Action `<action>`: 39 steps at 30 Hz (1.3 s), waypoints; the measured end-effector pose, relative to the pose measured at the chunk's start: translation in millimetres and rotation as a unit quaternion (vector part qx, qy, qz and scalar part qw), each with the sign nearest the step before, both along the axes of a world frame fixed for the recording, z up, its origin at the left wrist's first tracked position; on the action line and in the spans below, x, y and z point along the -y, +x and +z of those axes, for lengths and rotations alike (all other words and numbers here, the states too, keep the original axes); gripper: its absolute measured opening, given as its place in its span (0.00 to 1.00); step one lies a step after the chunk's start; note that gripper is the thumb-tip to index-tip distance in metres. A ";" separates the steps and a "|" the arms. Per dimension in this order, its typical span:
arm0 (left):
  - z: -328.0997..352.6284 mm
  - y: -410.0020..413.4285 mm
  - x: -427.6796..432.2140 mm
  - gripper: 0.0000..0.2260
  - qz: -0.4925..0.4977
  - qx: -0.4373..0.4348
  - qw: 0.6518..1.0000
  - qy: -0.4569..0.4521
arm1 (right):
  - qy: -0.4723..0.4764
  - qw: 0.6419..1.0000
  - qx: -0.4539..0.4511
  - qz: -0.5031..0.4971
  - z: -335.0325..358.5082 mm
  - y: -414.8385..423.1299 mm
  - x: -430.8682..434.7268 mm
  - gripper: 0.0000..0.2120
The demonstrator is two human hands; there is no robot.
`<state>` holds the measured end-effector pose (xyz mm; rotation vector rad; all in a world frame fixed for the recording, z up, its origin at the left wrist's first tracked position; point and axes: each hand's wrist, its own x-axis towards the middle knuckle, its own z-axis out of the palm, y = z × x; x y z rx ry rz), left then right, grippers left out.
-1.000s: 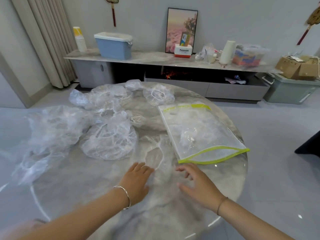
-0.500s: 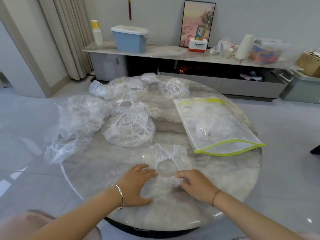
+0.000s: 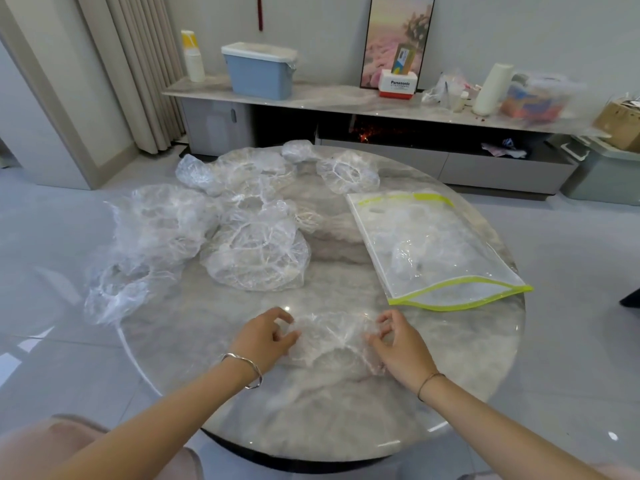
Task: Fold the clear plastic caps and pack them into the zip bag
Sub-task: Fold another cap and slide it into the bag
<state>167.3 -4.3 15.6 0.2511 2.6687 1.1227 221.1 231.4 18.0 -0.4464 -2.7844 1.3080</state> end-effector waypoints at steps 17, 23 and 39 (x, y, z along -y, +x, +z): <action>-26.3 2.6 -1.7 0.35 -0.312 -0.147 0.907 -0.239 | 0.341 0.895 -0.019 0.287 -36.9 12.7 -1.8 0.31; -28.6 3.4 -3.4 0.34 -0.311 -0.151 0.901 -0.261 | 0.368 0.886 -0.010 0.283 -36.3 11.8 -0.4 0.30; 4.1 21.5 -9.0 0.29 -0.263 -0.189 0.934 -0.148 | 0.326 0.832 -0.292 0.340 -33.1 13.9 7.5 0.11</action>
